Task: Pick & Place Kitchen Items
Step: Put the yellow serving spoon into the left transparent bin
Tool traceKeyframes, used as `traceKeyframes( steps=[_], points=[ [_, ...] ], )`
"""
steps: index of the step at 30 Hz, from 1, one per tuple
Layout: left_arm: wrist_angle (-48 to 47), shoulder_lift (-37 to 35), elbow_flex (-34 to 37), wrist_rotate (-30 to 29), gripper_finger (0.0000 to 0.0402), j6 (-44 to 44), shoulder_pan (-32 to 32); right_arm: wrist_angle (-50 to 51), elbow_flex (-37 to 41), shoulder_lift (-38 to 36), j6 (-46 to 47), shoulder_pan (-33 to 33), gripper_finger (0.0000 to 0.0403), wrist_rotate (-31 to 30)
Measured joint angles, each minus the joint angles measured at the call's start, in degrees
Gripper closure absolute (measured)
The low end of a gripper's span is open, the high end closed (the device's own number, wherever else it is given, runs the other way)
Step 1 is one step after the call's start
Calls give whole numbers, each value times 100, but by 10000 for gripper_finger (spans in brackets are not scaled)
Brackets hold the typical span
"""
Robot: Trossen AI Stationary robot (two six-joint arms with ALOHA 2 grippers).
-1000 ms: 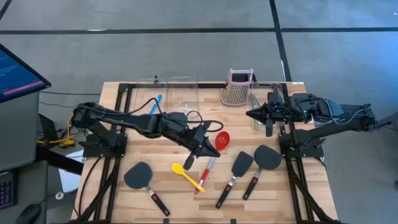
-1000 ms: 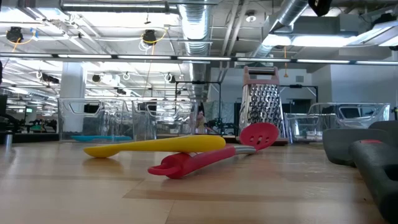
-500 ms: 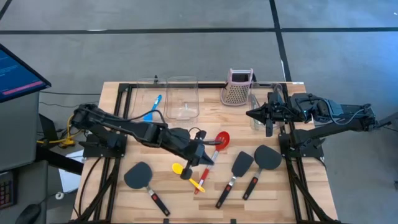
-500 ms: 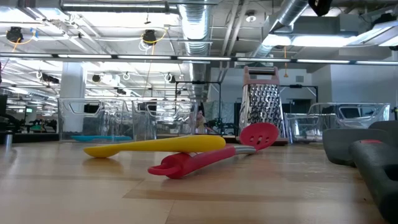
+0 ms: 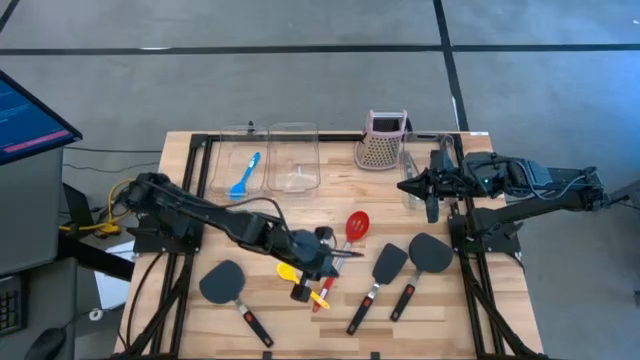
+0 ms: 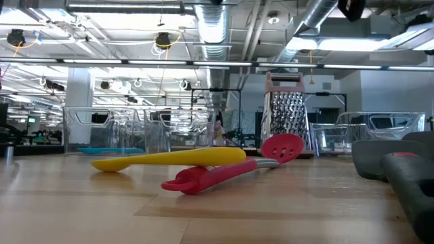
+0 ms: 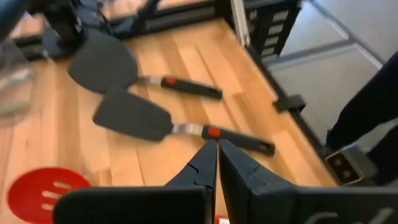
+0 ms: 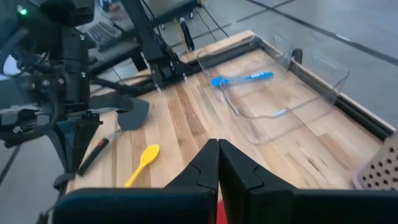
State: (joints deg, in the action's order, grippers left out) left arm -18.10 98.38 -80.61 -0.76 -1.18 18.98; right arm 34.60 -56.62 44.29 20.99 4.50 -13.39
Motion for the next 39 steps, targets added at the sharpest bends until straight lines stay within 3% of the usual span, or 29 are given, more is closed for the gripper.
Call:
traceKeyframes(
  steps=[12,22,39],
  points=[
    [-120,348,1,-183,375,0,60,172,0,0,0,226,402,21],
    [-1320,331,2,-183,323,-4,159,170,0,0,136,224,402,19],
    [-926,326,1044,-227,246,-289,284,170,0,-2,154,224,402,4]
  ],
)
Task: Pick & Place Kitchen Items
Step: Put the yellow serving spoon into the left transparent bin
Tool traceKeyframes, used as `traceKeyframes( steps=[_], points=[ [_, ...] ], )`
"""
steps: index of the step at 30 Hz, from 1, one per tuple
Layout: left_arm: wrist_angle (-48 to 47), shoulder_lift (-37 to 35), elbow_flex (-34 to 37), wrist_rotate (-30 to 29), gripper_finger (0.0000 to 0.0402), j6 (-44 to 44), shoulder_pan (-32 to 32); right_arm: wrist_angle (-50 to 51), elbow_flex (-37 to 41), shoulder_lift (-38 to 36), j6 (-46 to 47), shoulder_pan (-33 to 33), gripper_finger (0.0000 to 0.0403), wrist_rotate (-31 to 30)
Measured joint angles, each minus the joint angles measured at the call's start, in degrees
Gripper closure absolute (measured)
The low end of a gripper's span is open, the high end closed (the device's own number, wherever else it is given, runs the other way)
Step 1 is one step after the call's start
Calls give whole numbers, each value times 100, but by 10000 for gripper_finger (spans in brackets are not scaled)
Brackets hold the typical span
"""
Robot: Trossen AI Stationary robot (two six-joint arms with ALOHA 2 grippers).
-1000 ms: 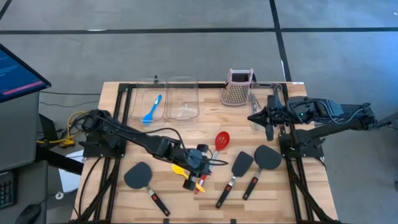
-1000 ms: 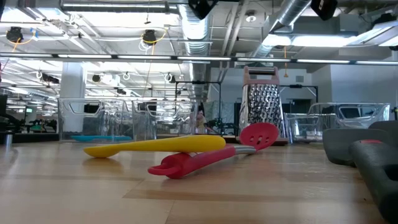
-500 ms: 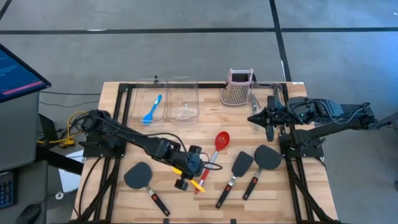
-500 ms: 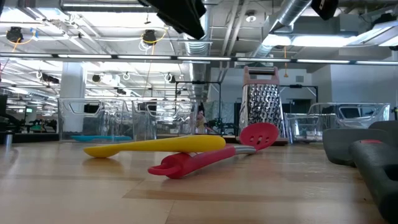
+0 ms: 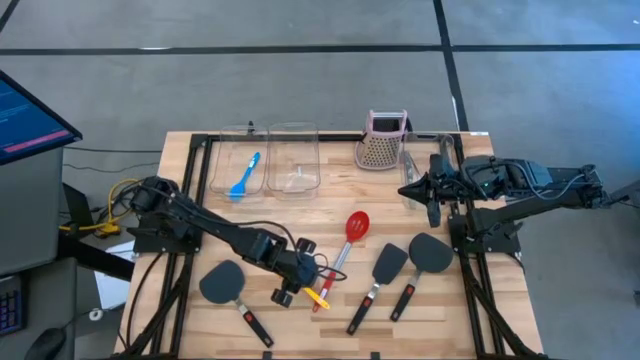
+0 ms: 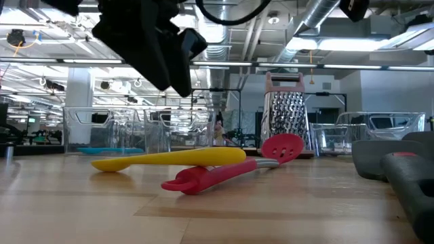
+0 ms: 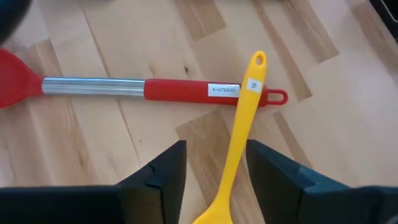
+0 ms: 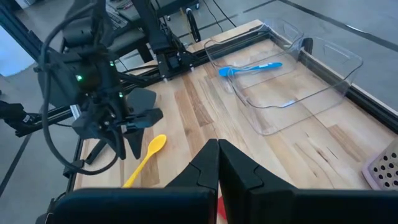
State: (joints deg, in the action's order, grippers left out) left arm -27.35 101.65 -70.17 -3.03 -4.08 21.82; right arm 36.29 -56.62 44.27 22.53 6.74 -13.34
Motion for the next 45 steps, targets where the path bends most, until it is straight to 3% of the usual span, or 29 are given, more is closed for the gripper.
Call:
traceKeyframes(
  steps=[10,27,45],
  points=[
    [1254,-2,629,4,229,397,0,2,0,2,-1,0,402,0],
    [1781,0,1349,195,238,574,240,7,0,2,-1,0,402,0],
    [2541,745,1368,93,238,611,245,20,2,0,-1,0,402,0]
  ],
)
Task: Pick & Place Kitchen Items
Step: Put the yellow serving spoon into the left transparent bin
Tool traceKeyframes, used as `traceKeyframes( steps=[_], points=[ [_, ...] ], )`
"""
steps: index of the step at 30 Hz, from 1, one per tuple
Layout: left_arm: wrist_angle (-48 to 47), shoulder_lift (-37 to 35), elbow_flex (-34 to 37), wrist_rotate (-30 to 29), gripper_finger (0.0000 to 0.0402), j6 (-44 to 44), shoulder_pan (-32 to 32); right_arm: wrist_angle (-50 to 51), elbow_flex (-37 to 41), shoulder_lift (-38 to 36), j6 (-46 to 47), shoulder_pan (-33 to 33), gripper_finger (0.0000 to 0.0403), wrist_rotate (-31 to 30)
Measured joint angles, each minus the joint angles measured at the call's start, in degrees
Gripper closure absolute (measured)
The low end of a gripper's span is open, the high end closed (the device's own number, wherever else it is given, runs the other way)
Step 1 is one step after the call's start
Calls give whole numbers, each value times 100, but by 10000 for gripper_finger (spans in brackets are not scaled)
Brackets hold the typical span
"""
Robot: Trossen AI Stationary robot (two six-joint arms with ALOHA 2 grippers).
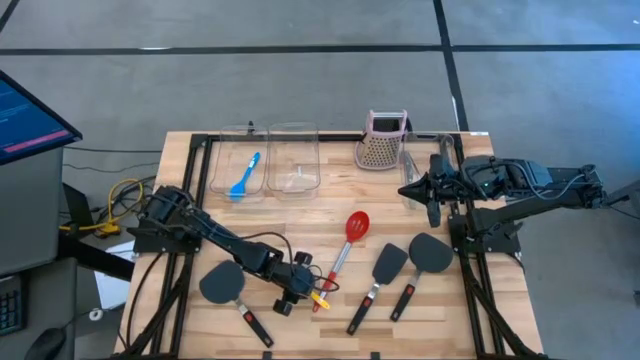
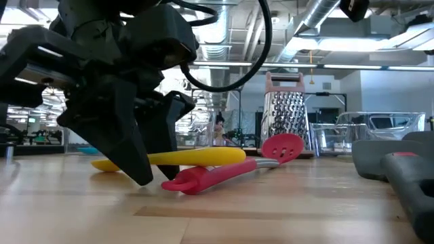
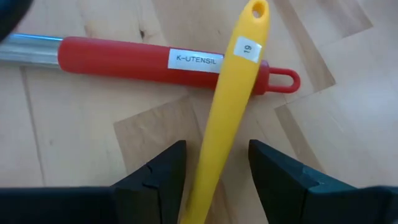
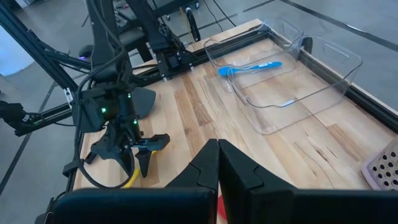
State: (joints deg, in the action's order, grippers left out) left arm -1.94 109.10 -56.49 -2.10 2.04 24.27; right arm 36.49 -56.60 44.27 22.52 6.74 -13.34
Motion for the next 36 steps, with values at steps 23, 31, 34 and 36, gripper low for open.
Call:
traceKeyframes(
  steps=[23,31,34,36],
  points=[
    [66,14,-6,-23,381,792,-81,-2,0,0,0,0,402,0],
    [-17,-373,18,102,392,1188,8,-2,0,2,0,-1,402,0],
    [-42,-662,16,4,394,1202,7,-2,0,2,0,0,402,0],
    [-63,-902,16,-142,394,1232,7,-2,0,2,0,-2,402,0]
  ],
)
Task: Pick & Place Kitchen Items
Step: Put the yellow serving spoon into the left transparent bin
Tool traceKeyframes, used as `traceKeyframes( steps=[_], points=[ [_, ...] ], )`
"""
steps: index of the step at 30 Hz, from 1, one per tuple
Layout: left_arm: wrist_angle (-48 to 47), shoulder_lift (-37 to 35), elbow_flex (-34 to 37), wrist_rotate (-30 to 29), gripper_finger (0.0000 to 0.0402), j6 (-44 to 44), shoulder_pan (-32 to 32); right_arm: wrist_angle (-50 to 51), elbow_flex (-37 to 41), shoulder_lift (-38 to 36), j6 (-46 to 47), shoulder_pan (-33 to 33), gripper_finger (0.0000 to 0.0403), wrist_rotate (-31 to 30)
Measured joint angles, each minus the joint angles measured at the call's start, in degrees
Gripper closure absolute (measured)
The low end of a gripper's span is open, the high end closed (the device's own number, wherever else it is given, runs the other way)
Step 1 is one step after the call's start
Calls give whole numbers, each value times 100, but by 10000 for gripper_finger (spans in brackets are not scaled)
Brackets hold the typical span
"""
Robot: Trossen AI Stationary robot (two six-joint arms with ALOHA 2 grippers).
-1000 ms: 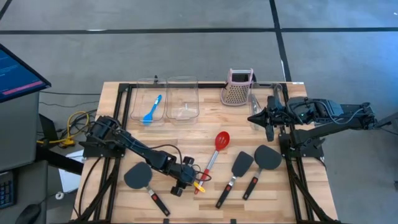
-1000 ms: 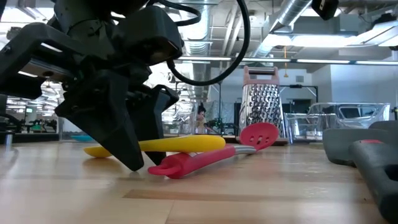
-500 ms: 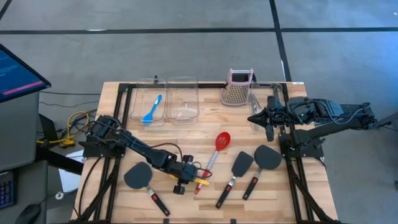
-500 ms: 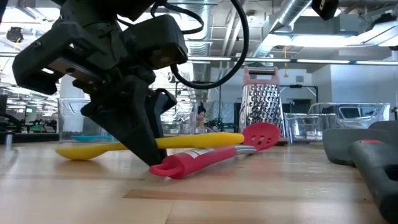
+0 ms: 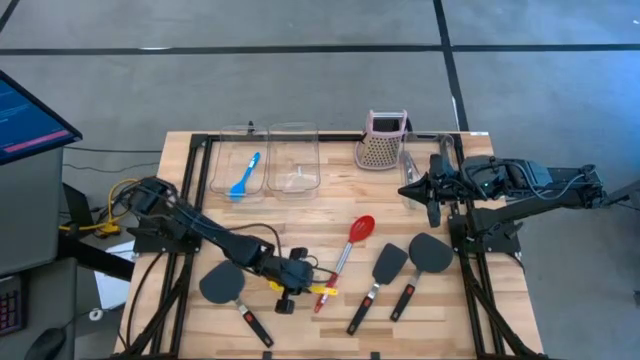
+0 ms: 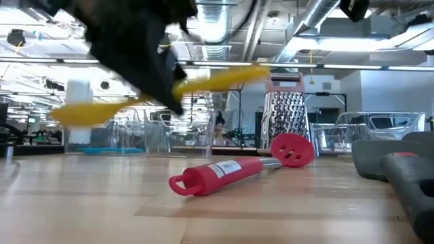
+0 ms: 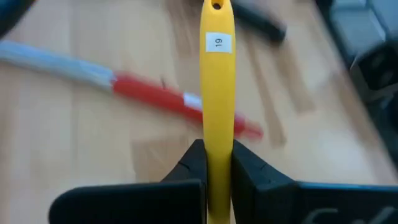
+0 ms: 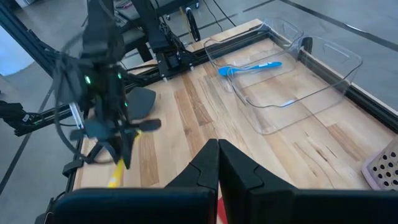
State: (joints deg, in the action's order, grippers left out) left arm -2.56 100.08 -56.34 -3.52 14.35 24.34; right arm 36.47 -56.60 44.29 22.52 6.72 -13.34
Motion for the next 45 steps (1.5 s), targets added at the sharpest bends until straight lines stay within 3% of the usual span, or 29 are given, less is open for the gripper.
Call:
traceKeyframes(
  steps=[7,16,23,32,45],
  points=[
    [-68,-1007,-2,-726,394,14,-50,-1,0,0,-2,2,402,0],
    [-39,-2405,-13,-2002,395,557,-188,0,0,0,-4,2,402,0],
    [25,-3100,-13,-3099,395,573,-186,-2,0,0,-7,2,402,0],
    [387,-3344,-13,-4608,395,426,-186,-2,0,0,-2,2,402,0],
    [419,-3338,-13,-5113,395,474,-188,0,0,0,-39,1,402,0]
  ],
)
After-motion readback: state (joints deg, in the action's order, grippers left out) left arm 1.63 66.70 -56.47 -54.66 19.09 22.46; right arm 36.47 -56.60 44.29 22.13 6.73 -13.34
